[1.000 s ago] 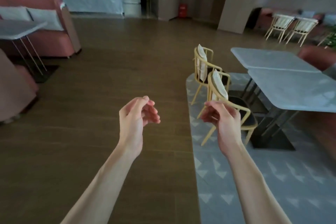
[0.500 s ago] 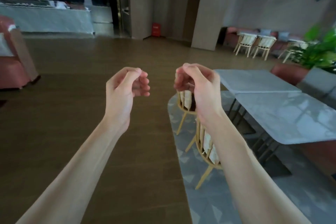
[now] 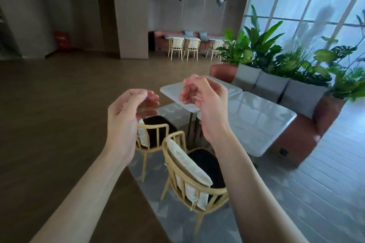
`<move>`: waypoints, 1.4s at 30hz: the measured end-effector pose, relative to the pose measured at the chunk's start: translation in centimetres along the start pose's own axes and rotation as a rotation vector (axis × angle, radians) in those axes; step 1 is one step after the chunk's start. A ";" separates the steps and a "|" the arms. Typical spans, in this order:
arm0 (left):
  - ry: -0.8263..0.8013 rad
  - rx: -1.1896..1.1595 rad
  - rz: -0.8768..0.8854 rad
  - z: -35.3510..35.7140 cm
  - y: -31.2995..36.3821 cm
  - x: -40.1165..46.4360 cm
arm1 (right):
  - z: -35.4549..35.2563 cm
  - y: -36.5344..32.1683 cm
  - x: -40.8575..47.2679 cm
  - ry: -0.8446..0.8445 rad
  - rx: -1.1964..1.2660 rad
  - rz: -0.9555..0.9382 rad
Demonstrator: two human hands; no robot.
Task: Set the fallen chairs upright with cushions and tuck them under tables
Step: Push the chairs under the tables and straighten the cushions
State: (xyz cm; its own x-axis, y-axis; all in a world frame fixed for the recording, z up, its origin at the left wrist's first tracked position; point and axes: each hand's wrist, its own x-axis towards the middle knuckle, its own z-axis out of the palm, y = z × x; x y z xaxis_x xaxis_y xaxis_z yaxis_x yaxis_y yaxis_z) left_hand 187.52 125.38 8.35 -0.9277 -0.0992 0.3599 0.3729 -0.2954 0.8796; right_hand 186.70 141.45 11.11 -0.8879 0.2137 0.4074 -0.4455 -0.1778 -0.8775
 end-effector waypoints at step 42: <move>-1.737 0.985 -0.357 -4.2 -59.3 29.3 | -10.6 49.8 6.3 0.441 -0.995 1.388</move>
State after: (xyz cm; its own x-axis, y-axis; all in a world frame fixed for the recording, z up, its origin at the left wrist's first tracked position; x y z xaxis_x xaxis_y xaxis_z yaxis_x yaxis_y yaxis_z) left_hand 138.18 135.96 -34.55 -0.1754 0.8465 -0.5027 0.6515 0.4826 0.5853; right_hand 160.17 144.14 -32.67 -0.3469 0.6767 -0.6495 0.9238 0.1269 -0.3612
